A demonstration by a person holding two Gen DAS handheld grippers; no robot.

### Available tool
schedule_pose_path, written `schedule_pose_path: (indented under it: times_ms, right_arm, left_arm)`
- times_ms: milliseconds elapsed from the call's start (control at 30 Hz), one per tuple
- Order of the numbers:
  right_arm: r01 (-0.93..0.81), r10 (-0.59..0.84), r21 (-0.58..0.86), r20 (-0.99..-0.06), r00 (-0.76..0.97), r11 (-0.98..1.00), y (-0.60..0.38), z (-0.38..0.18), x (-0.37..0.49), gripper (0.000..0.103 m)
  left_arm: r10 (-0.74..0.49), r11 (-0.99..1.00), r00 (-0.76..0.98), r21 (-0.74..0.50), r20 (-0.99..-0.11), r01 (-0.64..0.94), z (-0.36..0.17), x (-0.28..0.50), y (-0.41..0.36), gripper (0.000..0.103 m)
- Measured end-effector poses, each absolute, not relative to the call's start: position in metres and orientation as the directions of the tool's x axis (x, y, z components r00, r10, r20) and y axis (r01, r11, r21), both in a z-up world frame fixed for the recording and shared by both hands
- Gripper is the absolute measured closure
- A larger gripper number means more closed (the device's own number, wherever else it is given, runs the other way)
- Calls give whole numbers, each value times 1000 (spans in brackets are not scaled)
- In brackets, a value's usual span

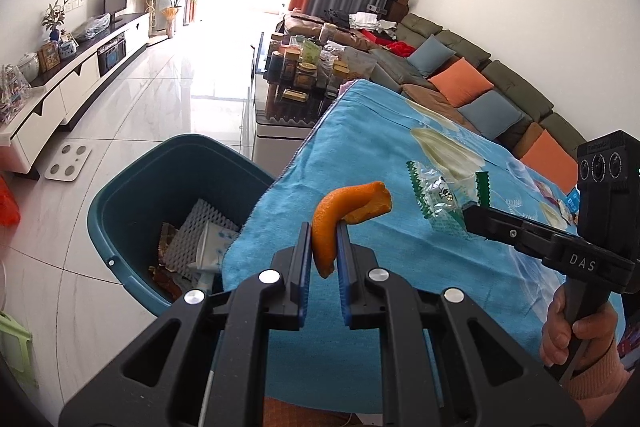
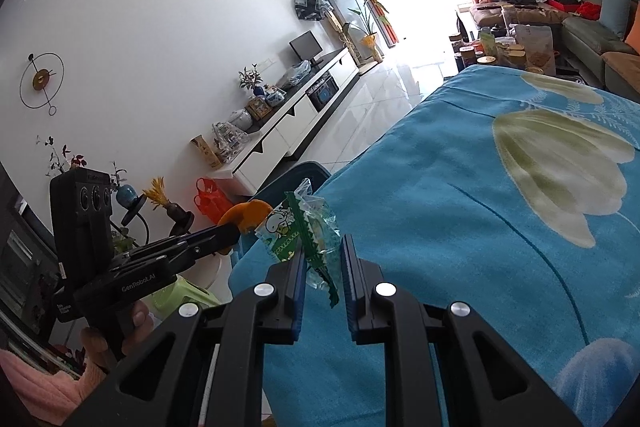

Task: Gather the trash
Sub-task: 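Lift the orange peel and green wrapper and carry them toward the teal bin, then lower both held items over the teal bin opening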

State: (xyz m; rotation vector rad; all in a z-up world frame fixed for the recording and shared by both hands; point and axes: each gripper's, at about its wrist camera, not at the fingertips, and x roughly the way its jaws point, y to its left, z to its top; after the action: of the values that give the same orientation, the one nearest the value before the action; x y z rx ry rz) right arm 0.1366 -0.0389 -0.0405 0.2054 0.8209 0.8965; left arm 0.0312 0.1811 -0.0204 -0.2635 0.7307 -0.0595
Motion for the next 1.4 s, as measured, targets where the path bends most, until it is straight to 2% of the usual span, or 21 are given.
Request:
schedule_pose_path:
  times_ms: [1400]
  right_arm:
    - [-668, 779, 476, -570, 262, 572, 16, -41, 157, 88]
  left_arm:
    - [-38, 950, 751, -257, -659, -177, -24, 26, 228, 91]
